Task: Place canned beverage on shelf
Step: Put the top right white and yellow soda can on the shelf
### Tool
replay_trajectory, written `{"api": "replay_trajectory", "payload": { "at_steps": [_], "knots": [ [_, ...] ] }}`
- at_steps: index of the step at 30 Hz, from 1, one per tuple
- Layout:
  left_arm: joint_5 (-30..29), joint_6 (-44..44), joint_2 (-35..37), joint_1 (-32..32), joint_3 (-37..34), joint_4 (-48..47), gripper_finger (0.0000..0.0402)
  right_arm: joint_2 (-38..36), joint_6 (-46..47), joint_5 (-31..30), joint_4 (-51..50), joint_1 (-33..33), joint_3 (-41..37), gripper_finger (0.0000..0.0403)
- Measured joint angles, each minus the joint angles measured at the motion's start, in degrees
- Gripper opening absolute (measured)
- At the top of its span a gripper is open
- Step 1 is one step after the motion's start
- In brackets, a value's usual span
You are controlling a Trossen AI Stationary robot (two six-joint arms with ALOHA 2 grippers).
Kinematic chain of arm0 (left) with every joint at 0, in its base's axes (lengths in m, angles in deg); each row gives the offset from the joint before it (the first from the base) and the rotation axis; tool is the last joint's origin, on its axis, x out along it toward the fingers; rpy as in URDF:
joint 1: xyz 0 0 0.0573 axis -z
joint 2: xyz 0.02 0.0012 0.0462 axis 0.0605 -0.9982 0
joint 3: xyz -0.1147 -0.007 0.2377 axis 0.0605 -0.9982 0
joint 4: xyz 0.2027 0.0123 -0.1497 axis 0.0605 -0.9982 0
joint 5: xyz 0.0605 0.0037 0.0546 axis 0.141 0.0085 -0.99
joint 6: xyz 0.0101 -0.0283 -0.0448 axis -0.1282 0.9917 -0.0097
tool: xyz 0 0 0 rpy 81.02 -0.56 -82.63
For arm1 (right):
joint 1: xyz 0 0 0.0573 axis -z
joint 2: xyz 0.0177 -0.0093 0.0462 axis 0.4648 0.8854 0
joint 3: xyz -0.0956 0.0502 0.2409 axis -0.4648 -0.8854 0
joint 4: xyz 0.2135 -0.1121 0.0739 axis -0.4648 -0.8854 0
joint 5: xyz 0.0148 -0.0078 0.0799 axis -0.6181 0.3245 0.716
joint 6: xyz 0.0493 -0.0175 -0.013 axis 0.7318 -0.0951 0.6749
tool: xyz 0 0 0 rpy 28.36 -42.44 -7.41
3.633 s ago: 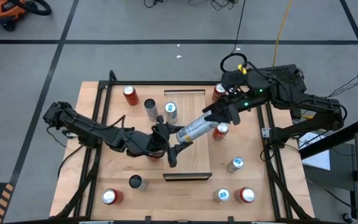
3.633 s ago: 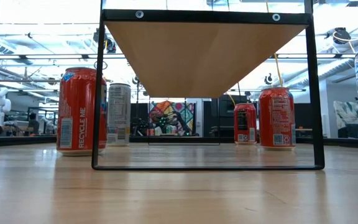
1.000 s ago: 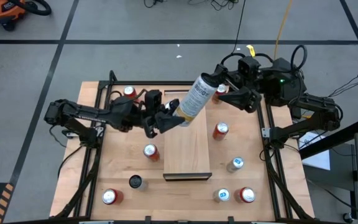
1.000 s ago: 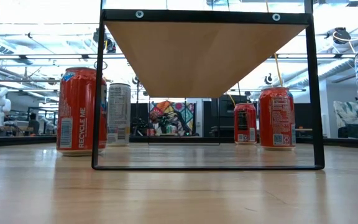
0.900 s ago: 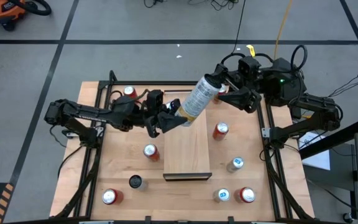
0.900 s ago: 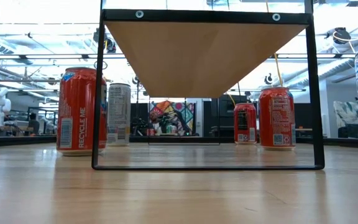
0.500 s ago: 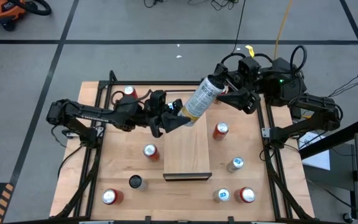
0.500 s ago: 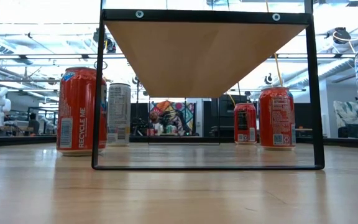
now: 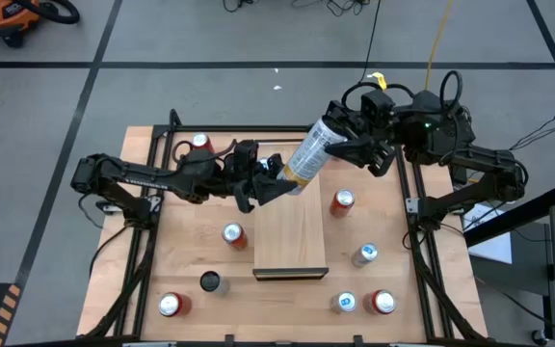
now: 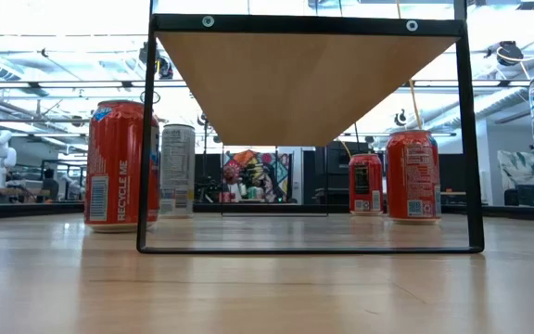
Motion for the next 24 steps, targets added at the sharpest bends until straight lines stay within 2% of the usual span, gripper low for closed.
{"api": "replay_trajectory", "payload": {
  "at_steps": [7, 19, 24],
  "knots": [
    [-0.21, -0.02, 0.04, 0.01, 0.06, -1.54, 0.0276, -0.04, 0.11, -0.14, -0.39, 0.00, 0.00, 0.0229],
    [-5.38, -1.51, 0.07, -0.02, 0.09, -3.79, 0.0371, -0.11, -0.28, -0.42, -0.90, 0.48, -0.04, 0.0230],
    [-7.65, -2.04, 0.62, -0.08, 0.09, -5.08, 0.0391, -1.02, 0.16, -0.36, -1.70, 1.85, -0.04, 0.0231]
  ]
}}
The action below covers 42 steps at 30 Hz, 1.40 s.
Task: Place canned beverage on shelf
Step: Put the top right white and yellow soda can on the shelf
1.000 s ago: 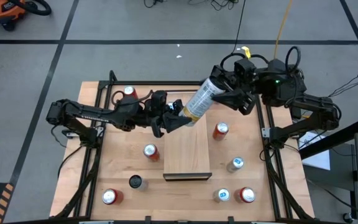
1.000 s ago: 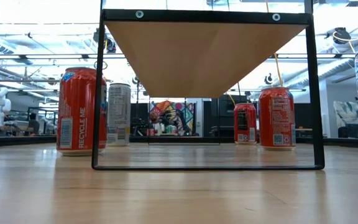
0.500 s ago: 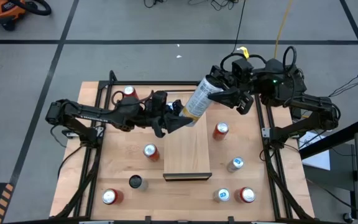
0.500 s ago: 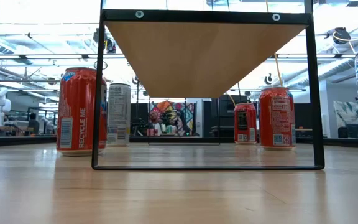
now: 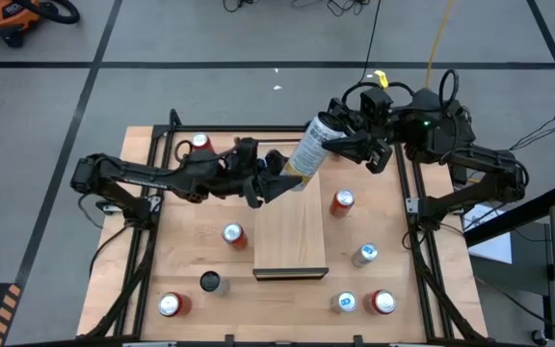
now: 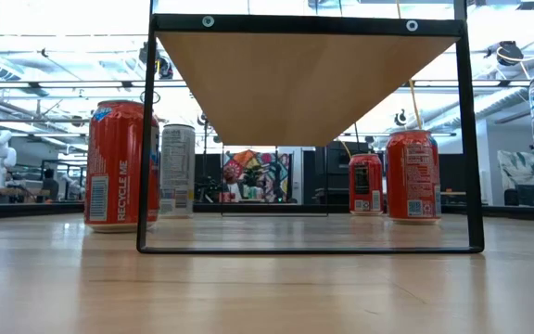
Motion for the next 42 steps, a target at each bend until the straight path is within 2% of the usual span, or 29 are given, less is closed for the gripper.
{"api": "replay_trajectory", "payload": {
  "at_steps": [10, 16, 24, 32, 42],
  "knots": [
    [-6.95, -8.61, 7.56, 0.00, -0.02, -13.70, 0.0393, -4.28, -1.31, 0.03, -7.24, 2.16, 0.00, 0.0231],
    [-9.63, -9.31, 10.96, 0.02, -0.04, -20.32, 0.0393, -4.60, -2.19, -0.30, -9.25, 2.35, 0.00, 0.0232],
    [-13.44, -11.12, 11.95, 0.14, -0.07, -21.49, 0.0393, -4.07, -3.14, -4.11, -10.75, 2.34, 0.02, 0.0230],
    [-14.36, -13.48, 11.95, 0.22, -0.07, -21.50, 0.0393, -4.06, -3.73, -6.40, -12.04, 2.26, 0.02, 0.0230],
    [-18.24, -21.27, 11.91, 0.22, 0.64, -21.55, 0.0393, -2.92, -3.53, -9.43, -12.06, 2.22, 0.04, 0.0229]
  ]
}}
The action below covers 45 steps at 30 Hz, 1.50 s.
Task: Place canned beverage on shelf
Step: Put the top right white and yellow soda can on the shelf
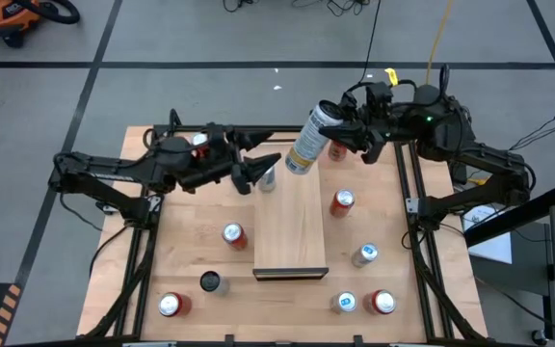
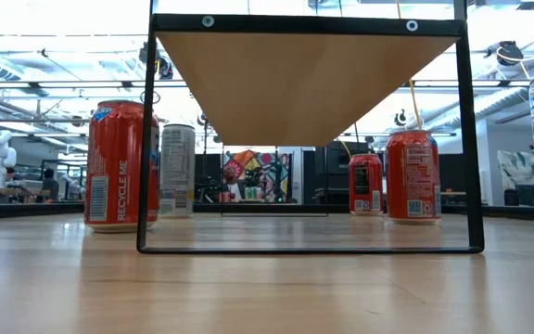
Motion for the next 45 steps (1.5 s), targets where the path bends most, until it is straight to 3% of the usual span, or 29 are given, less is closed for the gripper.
{"api": "replay_trajectory", "payload": {
  "at_steps": [8, 13, 21, 26, 45],
  "knots": [
    [-1.81, -7.00, 0.02, -0.56, 3.30, -7.05, 0.0393, 1.27, 0.31, -2.95, 0.16, -0.24, 0.02, 0.0229],
    [1.38, -5.17, -0.03, -0.96, 3.32, -8.70, 0.0393, 2.09, 0.21, -4.19, 0.21, -1.24, 0.02, 0.0229],
    [1.65, -4.93, -0.22, -0.37, 3.32, -10.50, 0.0393, 3.15, 0.04, -4.40, -0.47, -1.84, 0.02, 0.0229],
    [3.72, -0.32, -0.20, -0.19, 3.34, -14.01, 0.0393, 3.51, -0.19, -4.41, -2.19, -2.20, 0.02, 0.0229],
    [0.81, 3.86, -0.20, 3.82, 3.32, -16.91, 0.0393, 2.18, -7.22, -5.69, -14.24, -2.58, 0.02, 0.0229]
  ]
}}
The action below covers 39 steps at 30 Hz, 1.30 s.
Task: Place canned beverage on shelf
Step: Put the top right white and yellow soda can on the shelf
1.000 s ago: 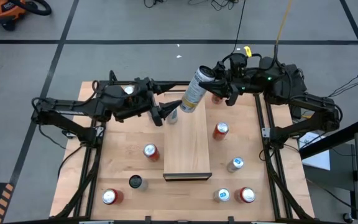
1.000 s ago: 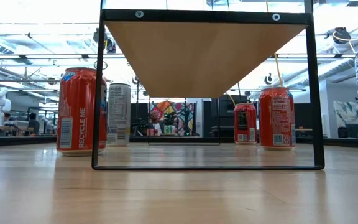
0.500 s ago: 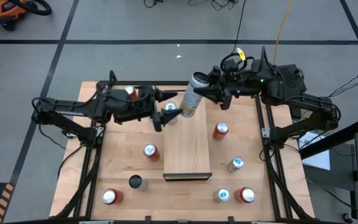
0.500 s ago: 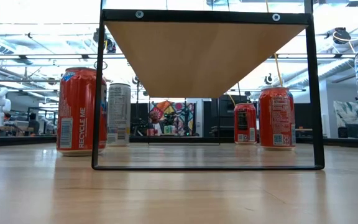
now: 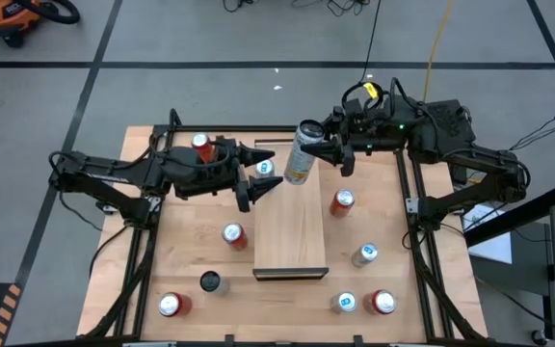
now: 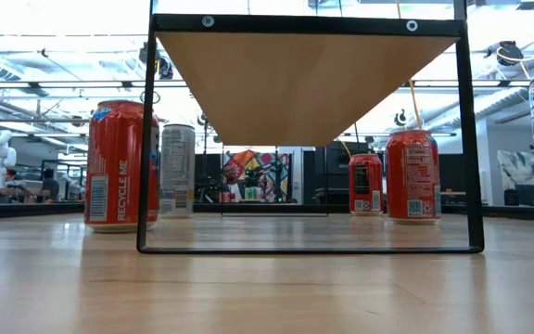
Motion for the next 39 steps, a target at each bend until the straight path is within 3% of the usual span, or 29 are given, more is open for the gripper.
{"api": "replay_trajectory", "payload": {
  "at_steps": [9, 15, 27, 39],
  "knots": [
    [-0.26, 0.15, 0.00, -0.24, 0.00, -2.08, 0.0393, -4.05, -6.38, 0.01, -11.39, 0.11, 0.00, 0.0229],
    [-3.79, 4.40, 0.00, -1.09, 0.00, -1.55, 0.0393, -6.88, -8.27, 0.22, -16.20, 0.11, 0.00, 0.0233],
    [-11.77, 4.63, 0.00, -1.09, 0.00, -1.61, 0.0393, -12.01, -11.83, 0.33, -23.34, 0.11, 0.00, 0.0235],
    [-16.09, 4.64, 0.00, -0.92, 0.00, -1.85, 0.0393, -13.54, -14.75, 4.78, -29.55, 0.13, 0.00, 0.0235]
  ]
}}
